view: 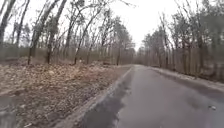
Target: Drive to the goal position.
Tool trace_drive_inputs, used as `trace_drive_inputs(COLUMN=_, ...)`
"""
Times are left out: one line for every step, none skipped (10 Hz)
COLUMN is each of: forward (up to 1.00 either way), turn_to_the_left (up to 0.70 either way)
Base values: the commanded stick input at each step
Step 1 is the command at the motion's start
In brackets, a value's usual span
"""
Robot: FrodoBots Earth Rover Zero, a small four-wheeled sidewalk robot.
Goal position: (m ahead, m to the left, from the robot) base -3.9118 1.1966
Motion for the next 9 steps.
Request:
trace_drive_inputs(forward=1.0, turn_to_the_left=0.0)
trace_drive_inputs(forward=1.0, turn_to_the_left=0.0)
trace_drive_inputs(forward=1.0, turn_to_the_left=0.0)
trace_drive_inputs(forward=1.0, turn_to_the_left=0.0)
trace_drive_inputs(forward=1.0, turn_to_the_left=0.0)
trace_drive_inputs(forward=1.0, turn_to_the_left=-0.4)
trace_drive_inputs(forward=1.0, turn_to_the_left=-0.4)
trace_drive_inputs(forward=1.0, turn_to_the_left=-0.4)
trace_drive_inputs(forward=1.0, turn_to_the_left=-0.4)
